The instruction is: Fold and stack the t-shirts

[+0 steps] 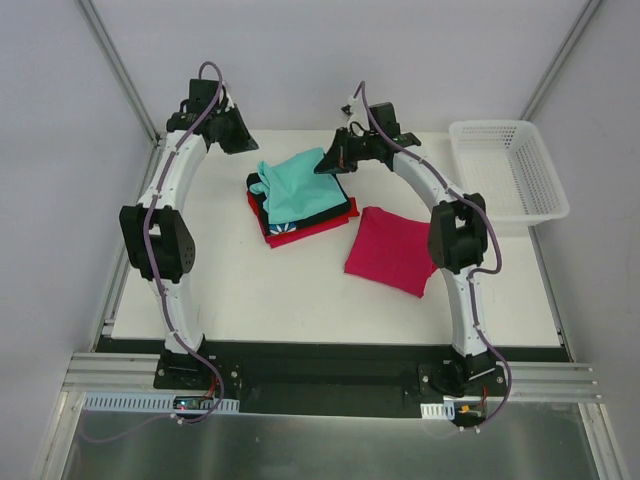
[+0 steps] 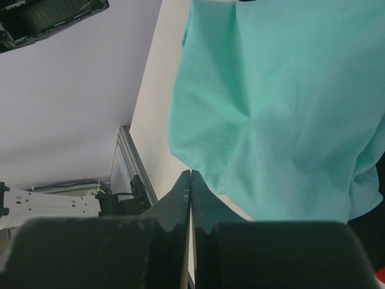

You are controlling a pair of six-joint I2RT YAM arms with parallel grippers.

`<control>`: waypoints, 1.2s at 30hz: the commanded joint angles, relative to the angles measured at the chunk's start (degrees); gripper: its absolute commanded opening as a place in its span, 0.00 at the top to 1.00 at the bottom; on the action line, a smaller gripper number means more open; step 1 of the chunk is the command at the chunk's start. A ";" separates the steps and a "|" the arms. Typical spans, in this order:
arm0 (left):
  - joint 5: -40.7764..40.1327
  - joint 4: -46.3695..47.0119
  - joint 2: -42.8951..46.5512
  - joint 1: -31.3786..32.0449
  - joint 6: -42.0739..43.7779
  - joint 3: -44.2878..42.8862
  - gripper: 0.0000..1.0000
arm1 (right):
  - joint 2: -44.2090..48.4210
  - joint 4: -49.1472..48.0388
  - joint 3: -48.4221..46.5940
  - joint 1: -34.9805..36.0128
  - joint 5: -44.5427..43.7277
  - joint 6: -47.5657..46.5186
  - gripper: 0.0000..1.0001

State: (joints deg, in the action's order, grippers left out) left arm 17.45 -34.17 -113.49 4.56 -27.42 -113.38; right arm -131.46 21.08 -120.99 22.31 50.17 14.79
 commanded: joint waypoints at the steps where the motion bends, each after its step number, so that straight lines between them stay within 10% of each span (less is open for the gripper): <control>1: 5.14 1.48 -3.13 1.68 1.40 -3.77 1.00 | -1.87 -4.29 -2.68 0.63 3.71 4.64 1.00; 13: 9.18 2.53 -12.89 3.97 -0.44 -11.16 1.00 | -4.51 -4.30 5.67 1.07 0.54 2.37 0.99; 36: 1.27 4.91 -3.75 1.07 5.01 12.40 1.00 | -4.51 9.59 6.99 -0.77 -7.19 -9.69 0.99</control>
State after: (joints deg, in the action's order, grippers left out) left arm 21.96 -29.19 -121.69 7.99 -25.50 -100.71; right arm -137.43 26.22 -114.41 22.70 46.02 9.28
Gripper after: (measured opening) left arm 0.003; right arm 0.007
